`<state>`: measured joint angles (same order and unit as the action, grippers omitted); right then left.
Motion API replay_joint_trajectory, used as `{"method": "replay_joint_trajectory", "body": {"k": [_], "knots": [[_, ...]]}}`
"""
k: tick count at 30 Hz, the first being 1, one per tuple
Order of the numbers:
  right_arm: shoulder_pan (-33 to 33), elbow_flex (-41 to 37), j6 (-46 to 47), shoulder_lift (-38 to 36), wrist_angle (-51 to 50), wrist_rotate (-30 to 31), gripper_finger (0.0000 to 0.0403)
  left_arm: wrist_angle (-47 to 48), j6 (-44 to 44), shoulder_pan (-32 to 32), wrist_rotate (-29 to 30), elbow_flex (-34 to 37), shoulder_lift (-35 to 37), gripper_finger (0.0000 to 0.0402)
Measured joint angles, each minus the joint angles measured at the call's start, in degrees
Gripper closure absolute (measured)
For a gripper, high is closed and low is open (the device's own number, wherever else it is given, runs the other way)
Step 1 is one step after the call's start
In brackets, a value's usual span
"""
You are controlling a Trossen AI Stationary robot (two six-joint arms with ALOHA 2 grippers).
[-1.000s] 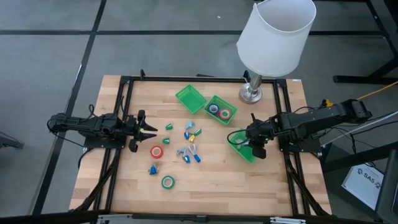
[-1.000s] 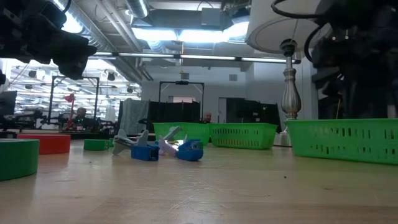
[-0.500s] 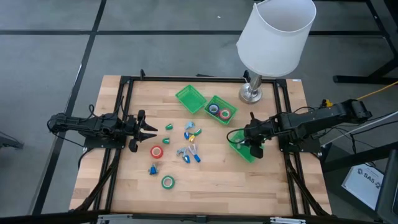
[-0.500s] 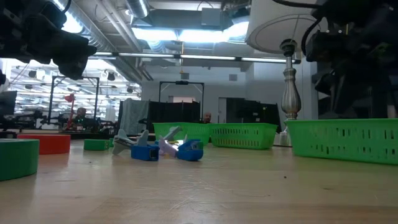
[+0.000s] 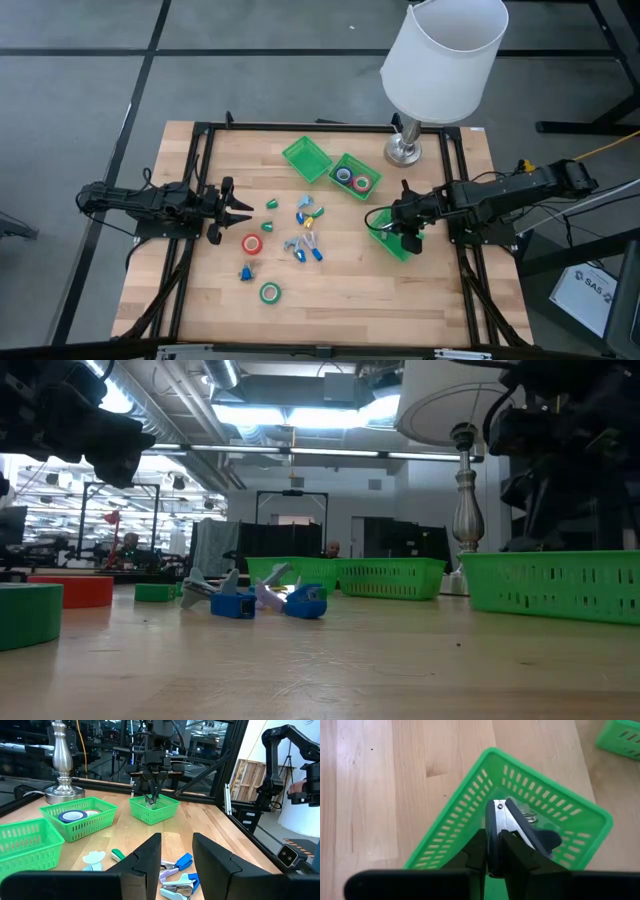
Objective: Pick and place Stapler, Stapler remover, tape
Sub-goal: Put the black staple remover into the bottom basket
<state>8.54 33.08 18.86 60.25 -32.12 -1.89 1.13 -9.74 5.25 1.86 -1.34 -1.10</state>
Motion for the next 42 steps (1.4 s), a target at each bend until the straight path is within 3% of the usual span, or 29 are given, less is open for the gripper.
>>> {"method": "replay_joint_trajectory", "body": {"k": [21, 34, 42], "knots": [[-0.1, 0.0, -7.2, 0.0, 2.8, 1.9, 0.0342, 0.0, 0.0, 0.0, 0.0, 0.0, 0.0, 0.0295], [-0.1, 0.0, -5.6, 0.0, 3.1, 3.8, 0.0341, 0.0, 0.0, 0.0, 0.0, 0.0, 0.0, 0.0295], [-0.1, 0.0, -4.0, 0.0, 3.1, 3.8, 0.0296, 0.0, 0.0, 0.0, 0.0, 0.0, 0.0, 0.0295]]}}
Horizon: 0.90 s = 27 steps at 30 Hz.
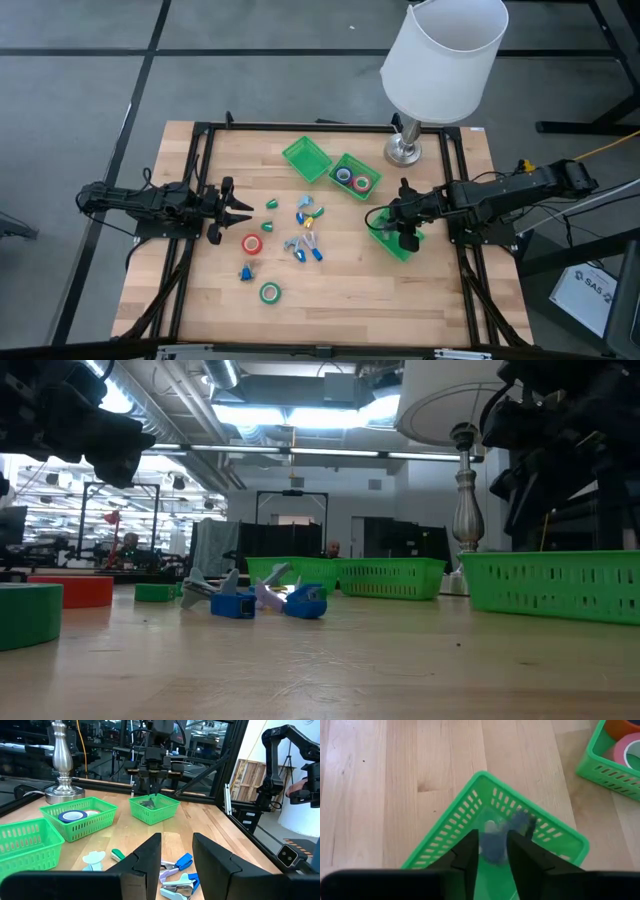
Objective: Pick and place Stapler, Stapler remover, tape
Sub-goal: Put the black staple remover into the bottom basket, then put the top light blue staple remover into the bottom basket
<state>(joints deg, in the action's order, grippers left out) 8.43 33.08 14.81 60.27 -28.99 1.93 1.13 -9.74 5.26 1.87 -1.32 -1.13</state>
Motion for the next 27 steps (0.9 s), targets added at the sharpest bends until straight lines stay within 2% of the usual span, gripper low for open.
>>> {"method": "replay_joint_trajectory", "body": {"k": [6, 15, 27], "knots": [[0.0, 0.0, -0.2, 0.0, 0.0, 0.0, 0.0261, 0.0, 0.0, 0.0, 0.0, 0.0, 0.0, 0.0295], [0.0, 1.9, -1.1, 0.0, -0.3, -0.5, 0.0261, 0.0, 0.0, 0.0, 0.0, 0.0, 0.0, 0.0295], [-1.7, 11.2, -19.4, 0.6, 0.1, -0.5, 0.0262, 0.0, 0.0, 0.0, 0.0, 0.0, 0.0, 0.0295]]}}
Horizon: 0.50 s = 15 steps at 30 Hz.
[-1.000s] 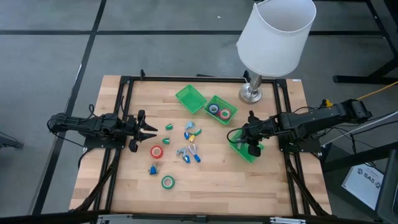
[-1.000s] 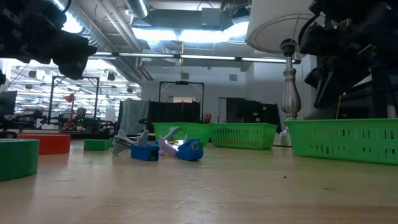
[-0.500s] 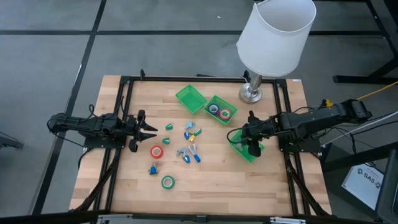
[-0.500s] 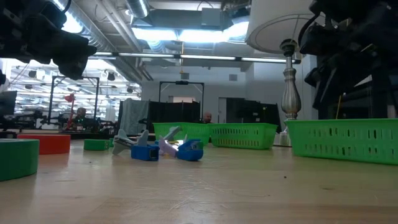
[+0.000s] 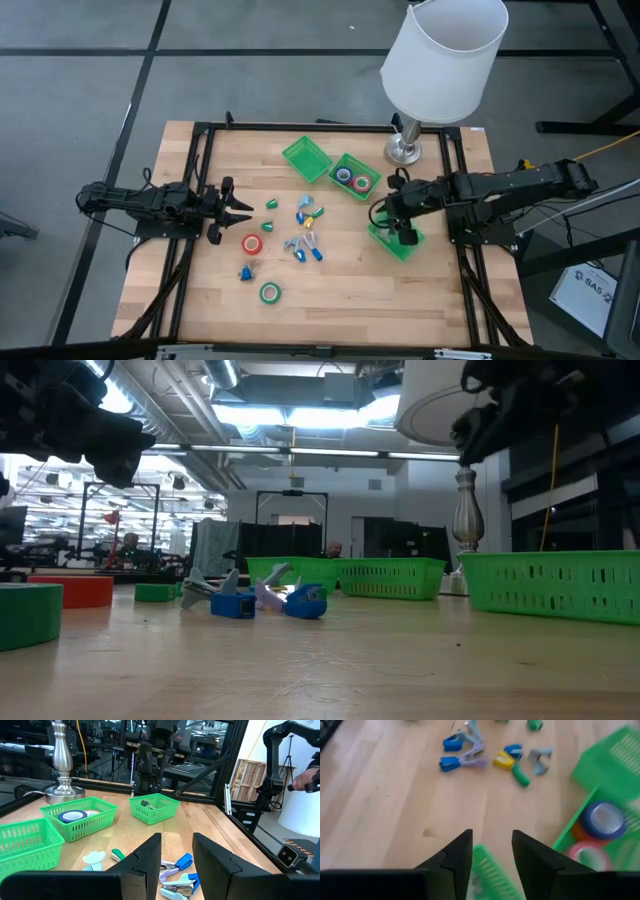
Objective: Pick and place Stapler, Stapler remover, tape
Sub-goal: Put the top light blue staple remover into the bottom basket
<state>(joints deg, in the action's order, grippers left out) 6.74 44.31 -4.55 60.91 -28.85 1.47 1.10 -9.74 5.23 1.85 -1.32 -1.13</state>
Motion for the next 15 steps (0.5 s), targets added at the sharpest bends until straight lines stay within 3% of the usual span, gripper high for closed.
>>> {"method": "replay_joint_trajectory", "body": {"k": [6, 15], "knots": [[-4.4, 6.8, -9.4, 6.7, 1.0, 0.0, 0.0262, 0.0, 0.0, 0.0, 0.0, 0.0, 0.0, 0.0295], [-8.6, 24.8, -15.2, 28.0, 1.6, -0.3, 0.0262, 0.0, 0.0, 0.0, 0.0, 0.0, 0.0, 0.0295]]}}
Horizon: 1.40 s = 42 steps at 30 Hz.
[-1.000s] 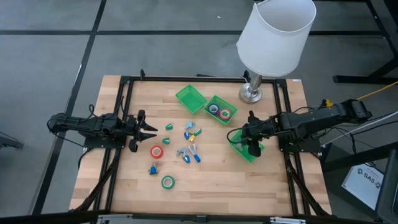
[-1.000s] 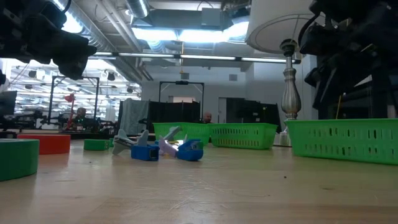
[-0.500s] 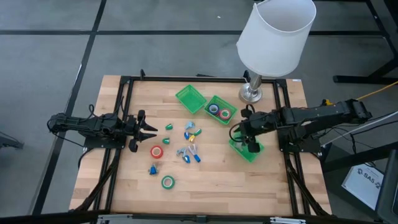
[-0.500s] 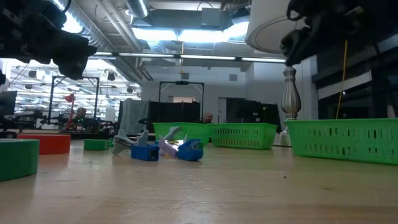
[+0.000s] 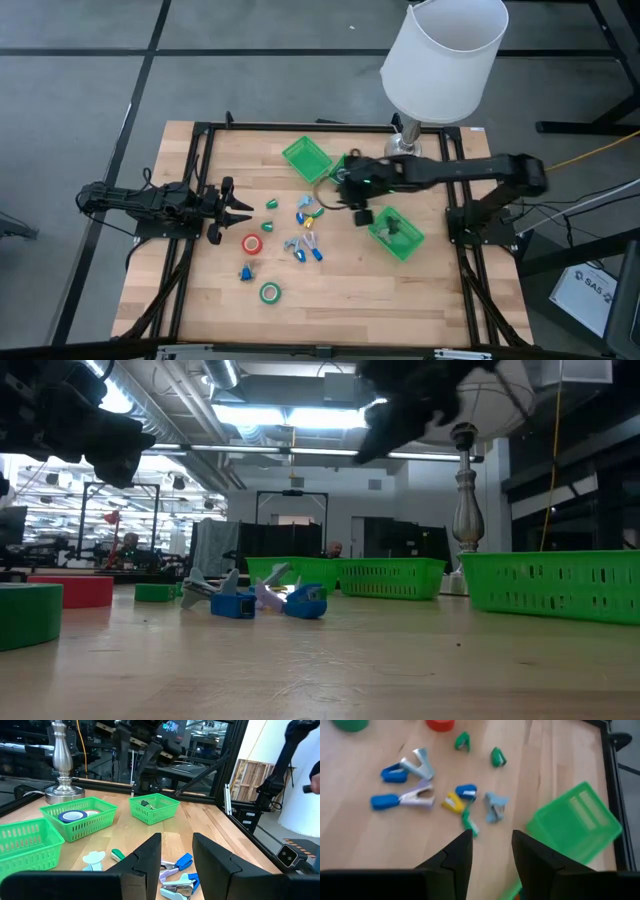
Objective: Pick and place Stapler, Stapler remover, tape
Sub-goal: Put the top light blue staple remover into the bottom basket
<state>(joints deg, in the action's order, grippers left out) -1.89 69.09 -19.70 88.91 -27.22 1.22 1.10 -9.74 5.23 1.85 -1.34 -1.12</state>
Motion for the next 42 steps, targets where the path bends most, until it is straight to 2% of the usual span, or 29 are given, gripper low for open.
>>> {"method": "replay_joint_trajectory", "body": {"k": [8, 15, 20, 26, 34, 42], "knots": [[-0.6, 14.2, -3.6, 17.2, 0.0, -4.3, 0.0262, 0.0, 0.0, 0.0, 0.0, 0.0, 0.0, 0.0295], [-0.8, 20.4, -7.6, 27.2, 0.1, -4.4, 0.0262, 0.0, 0.0, 0.0, 0.0, 0.0, 0.0, 0.0295], [-1.3, 21.9, -12.8, 29.9, 1.0, -4.4, 0.0262, 0.0, 0.0, 0.0, 0.0, 0.0, 0.0, 0.0295], [-3.1, 21.9, -12.7, 32.5, 4.0, -4.4, 0.0262, 0.0, 0.0, 0.0, 0.0, 0.0, 0.0, 0.0295], [-3.7, 21.9, -12.6, 35.9, 3.0, -4.4, 0.0262, 0.0, 0.0, 0.0, 0.0, 0.0, 0.0, 0.0295], [-4.1, 21.9, -12.2, 36.2, 1.5, -3.4, 0.0262, 0.0, 0.0, 0.0, 0.0, 0.0, 0.0, 0.0295]]}}
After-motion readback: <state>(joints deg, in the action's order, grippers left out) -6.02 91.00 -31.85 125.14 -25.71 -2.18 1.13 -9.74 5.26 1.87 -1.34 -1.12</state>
